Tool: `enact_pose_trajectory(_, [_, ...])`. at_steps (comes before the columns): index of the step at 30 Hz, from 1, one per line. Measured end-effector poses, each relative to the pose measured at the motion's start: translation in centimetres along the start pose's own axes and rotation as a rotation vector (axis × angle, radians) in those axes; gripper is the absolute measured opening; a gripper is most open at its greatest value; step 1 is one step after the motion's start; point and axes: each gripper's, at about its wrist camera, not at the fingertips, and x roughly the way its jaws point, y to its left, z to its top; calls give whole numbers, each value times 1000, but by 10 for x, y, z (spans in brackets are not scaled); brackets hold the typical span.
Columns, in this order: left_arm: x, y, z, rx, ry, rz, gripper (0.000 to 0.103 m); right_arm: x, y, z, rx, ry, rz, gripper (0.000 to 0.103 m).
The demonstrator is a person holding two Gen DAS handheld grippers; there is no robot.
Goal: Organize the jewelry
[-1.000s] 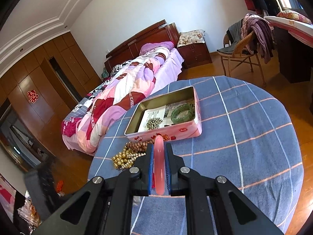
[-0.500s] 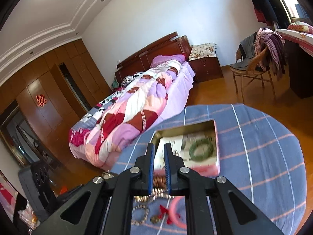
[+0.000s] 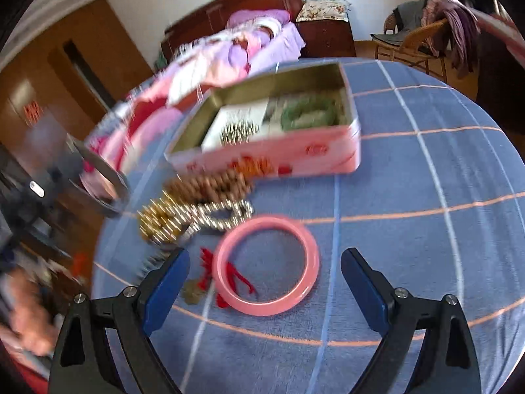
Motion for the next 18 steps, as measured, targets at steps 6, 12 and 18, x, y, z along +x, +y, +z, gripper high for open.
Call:
enact_pose_trajectory(6, [-4,0,-1,-2,1,10,32,18,20,-7,-135,36,-125,93])
enact_pose_trajectory(12, [-5,1,-1,-5,-3,6,32,0,-2,-8,-40,34,-4,81])
enact_pose_trajectory(18, [-5,0,-2,-4,-2,2,32,-37,-7,-7,-13,-67,1,80])
